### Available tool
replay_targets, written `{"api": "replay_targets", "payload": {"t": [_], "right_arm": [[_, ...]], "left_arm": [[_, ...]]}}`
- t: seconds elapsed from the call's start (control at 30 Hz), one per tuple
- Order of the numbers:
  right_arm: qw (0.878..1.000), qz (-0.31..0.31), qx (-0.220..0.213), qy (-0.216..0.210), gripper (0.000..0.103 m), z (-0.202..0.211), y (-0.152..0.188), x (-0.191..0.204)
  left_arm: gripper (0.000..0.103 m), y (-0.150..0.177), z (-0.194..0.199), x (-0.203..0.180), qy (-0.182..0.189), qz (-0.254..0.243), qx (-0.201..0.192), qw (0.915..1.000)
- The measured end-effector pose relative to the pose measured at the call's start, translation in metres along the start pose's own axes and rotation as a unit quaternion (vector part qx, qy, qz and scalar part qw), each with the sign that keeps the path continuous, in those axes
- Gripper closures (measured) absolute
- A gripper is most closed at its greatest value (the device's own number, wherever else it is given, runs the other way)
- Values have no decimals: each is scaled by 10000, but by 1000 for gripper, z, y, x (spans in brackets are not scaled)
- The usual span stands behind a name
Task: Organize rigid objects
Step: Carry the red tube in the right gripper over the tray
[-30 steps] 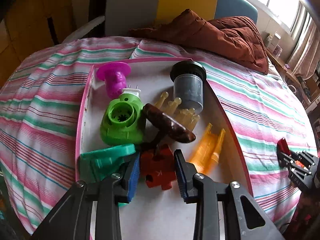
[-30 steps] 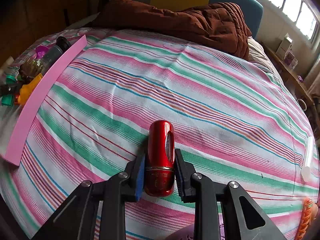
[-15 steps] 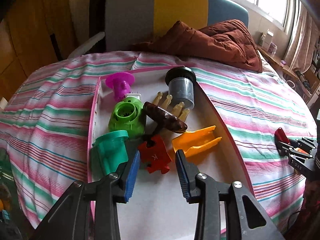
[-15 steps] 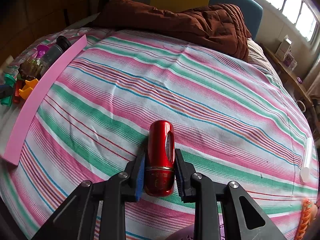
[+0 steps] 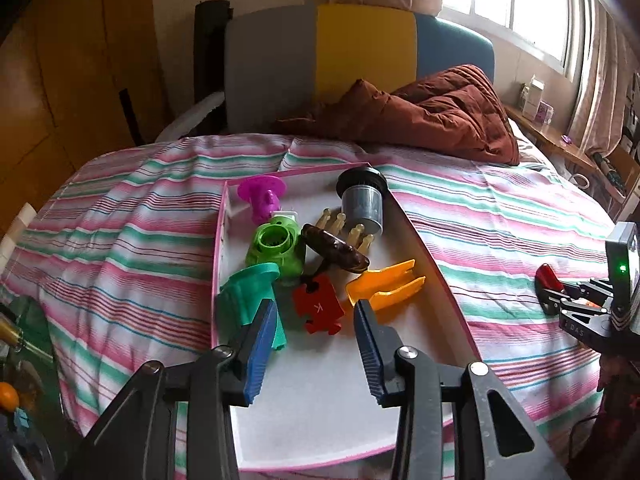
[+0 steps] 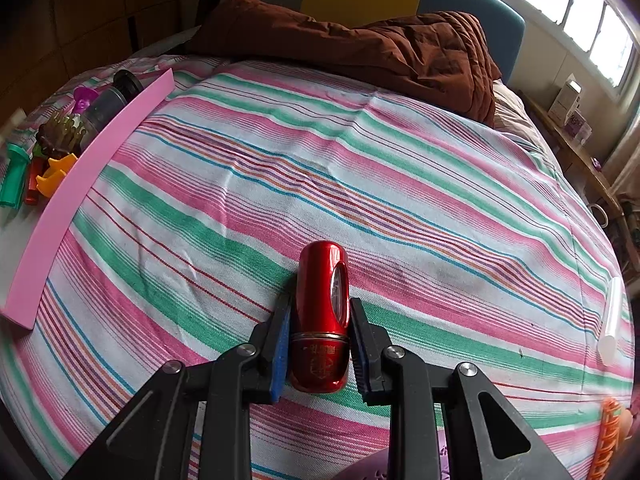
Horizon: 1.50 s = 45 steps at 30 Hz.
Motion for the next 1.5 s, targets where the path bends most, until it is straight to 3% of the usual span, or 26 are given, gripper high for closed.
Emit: {"api": "replay_targets", "payload": {"t": [0.97,1.3,1.5], "right_arm": [[9997,-189,-14,172,76,3,4,5],[9978,-549,362,13,76,7,3,6],[9941,-895,450,-407,77,16,4,20]], "left_arm": [[63,43,47,35,-311,334,-180,9988],[63,48,51,47,-290,546,-220,9978],[63,52,49,53,-281,617,-182,9975]]}}
Point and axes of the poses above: each gripper's, at about its wrist camera, not at the fingertips, and z roughly against the way its jaws point, x to its left, y to its underside, the point moved 1 cm from there along -z, roughly the way its jaws point, and after that the axes turned 9 degrees about y, right-handed, at the moved point
